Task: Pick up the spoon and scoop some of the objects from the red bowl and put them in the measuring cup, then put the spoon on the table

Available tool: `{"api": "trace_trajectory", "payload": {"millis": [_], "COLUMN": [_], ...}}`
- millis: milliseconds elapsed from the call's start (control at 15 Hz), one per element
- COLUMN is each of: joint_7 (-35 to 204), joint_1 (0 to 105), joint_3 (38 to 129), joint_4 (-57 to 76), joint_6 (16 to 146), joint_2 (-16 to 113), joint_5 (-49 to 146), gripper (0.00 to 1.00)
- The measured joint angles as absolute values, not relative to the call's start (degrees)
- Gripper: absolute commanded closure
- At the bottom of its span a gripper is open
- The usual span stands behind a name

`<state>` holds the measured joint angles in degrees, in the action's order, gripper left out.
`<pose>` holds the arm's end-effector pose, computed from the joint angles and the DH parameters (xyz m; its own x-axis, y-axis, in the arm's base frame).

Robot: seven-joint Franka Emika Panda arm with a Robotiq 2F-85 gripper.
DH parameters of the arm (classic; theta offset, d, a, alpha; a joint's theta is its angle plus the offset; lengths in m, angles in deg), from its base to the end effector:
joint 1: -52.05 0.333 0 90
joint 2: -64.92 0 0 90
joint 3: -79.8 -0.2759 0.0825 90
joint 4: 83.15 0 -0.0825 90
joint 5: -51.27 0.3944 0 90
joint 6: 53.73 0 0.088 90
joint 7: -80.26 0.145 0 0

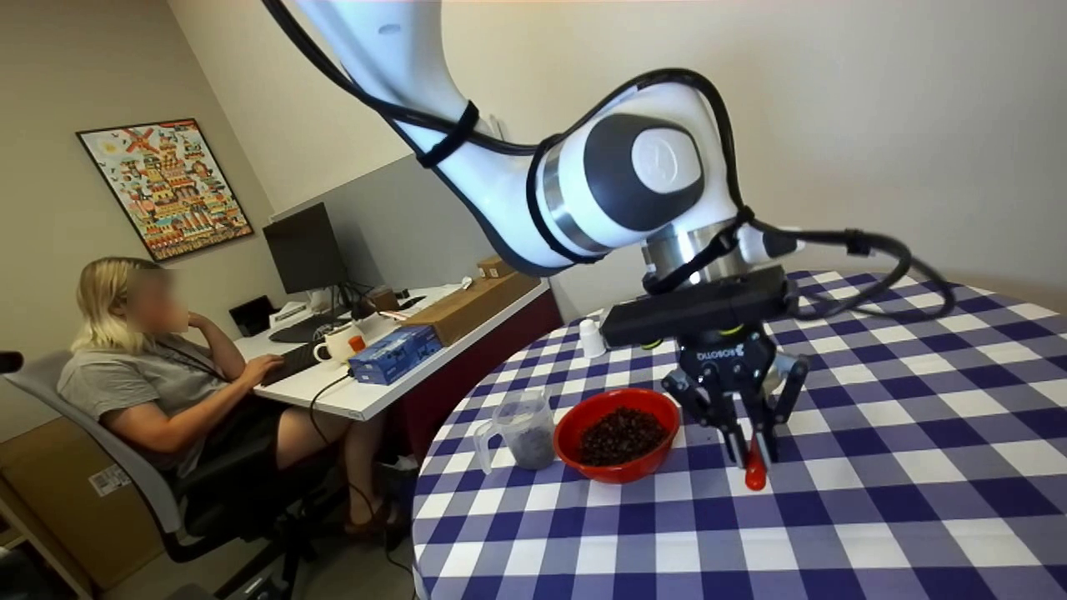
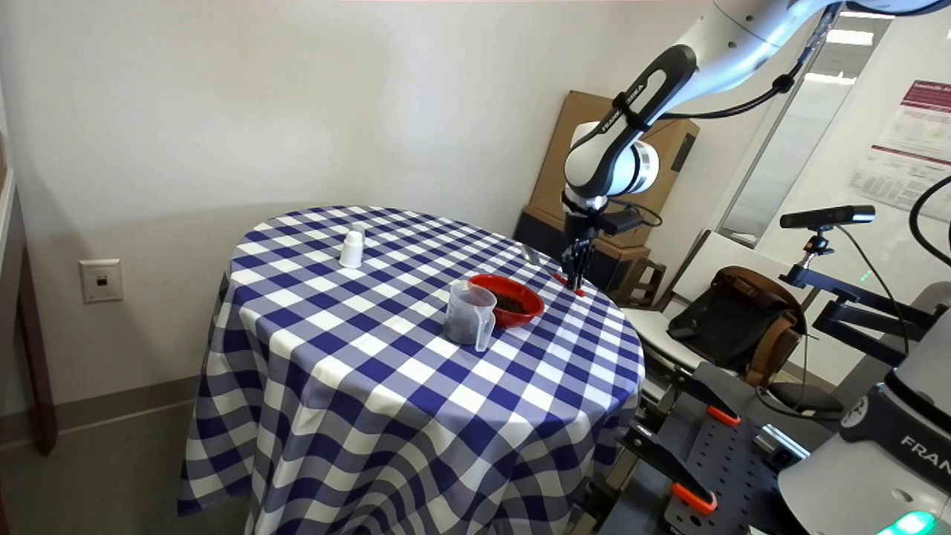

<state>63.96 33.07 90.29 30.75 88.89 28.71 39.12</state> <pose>0.4889 -0.2922 0.0576 0.9786 -0.0405 -0.2018 -0.0077 -0.9870 0.1607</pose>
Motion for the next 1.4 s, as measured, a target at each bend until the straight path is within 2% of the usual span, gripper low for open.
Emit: {"api": "trace_trajectory", "payload": {"millis": [600,1400], "joint_7": [66.7,65.6], "joint_1": [43.6,47.6], "joint_3": [98.6,88.9], "joint_4": [32.6,44.4], "joint_6": [89.7,85.5], "joint_2": [40.5,48.7], "joint_5": [10.6,-19.6], "gripper": [0.9,0.9]}}
